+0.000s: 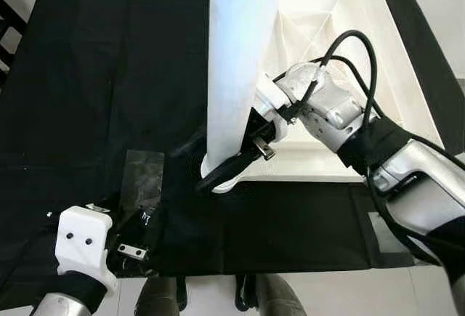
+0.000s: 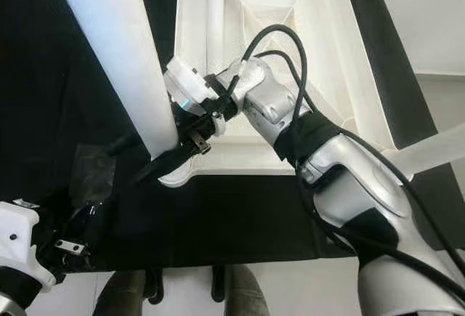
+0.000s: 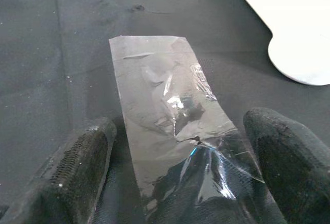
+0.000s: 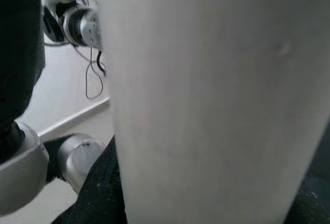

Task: Building children table

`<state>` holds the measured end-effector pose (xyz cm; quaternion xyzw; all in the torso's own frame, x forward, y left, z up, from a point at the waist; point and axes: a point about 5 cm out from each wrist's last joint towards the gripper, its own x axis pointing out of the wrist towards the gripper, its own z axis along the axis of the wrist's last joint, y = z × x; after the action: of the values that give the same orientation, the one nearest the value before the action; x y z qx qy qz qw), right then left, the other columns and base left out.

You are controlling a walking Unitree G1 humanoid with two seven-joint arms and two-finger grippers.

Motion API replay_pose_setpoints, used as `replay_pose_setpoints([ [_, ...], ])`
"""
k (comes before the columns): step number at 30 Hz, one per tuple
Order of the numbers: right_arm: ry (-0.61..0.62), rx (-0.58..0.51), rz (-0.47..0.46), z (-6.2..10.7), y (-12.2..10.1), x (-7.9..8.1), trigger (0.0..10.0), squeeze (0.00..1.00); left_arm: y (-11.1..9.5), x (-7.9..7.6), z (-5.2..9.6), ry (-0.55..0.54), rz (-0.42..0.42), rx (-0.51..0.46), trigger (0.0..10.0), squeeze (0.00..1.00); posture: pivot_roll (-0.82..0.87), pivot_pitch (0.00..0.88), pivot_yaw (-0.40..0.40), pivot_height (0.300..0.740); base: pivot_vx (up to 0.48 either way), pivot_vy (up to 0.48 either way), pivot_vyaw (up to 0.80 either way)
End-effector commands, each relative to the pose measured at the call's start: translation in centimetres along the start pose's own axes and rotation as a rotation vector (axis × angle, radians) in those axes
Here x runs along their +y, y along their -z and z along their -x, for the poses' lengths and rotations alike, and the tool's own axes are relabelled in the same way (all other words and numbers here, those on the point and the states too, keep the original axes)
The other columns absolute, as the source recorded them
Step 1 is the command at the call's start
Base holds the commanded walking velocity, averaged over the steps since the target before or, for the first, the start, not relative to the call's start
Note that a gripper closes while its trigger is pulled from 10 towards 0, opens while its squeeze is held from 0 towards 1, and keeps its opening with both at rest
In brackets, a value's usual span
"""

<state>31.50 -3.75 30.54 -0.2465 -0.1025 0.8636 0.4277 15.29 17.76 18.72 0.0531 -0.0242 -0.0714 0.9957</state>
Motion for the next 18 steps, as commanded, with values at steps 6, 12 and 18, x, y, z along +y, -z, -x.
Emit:
replay_pose_setpoints([
  [6,-0.007,0.133,-0.120,0.31,3.37,0.93,10.0,0.00,0.40,-0.08,0.16,0.009,0.004,0.032,10.0,0.00,0.23,0.441,-0.106,0.740,0.000,0.000,0.00],
  [12,0.003,0.082,-0.145,0.41,3.55,1.33,10.0,0.00,0.47,-0.03,-0.01,0.012,0.003,0.031,10.0,0.00,0.23,0.437,-0.104,0.740,0.000,0.000,0.00],
  [18,0.069,-0.050,-0.190,0.71,3.51,1.25,10.0,0.00,0.54,0.04,-0.21,0.016,0.004,0.030,10.0,0.00,0.22,0.432,-0.100,0.740,0.000,0.000,0.00],
])
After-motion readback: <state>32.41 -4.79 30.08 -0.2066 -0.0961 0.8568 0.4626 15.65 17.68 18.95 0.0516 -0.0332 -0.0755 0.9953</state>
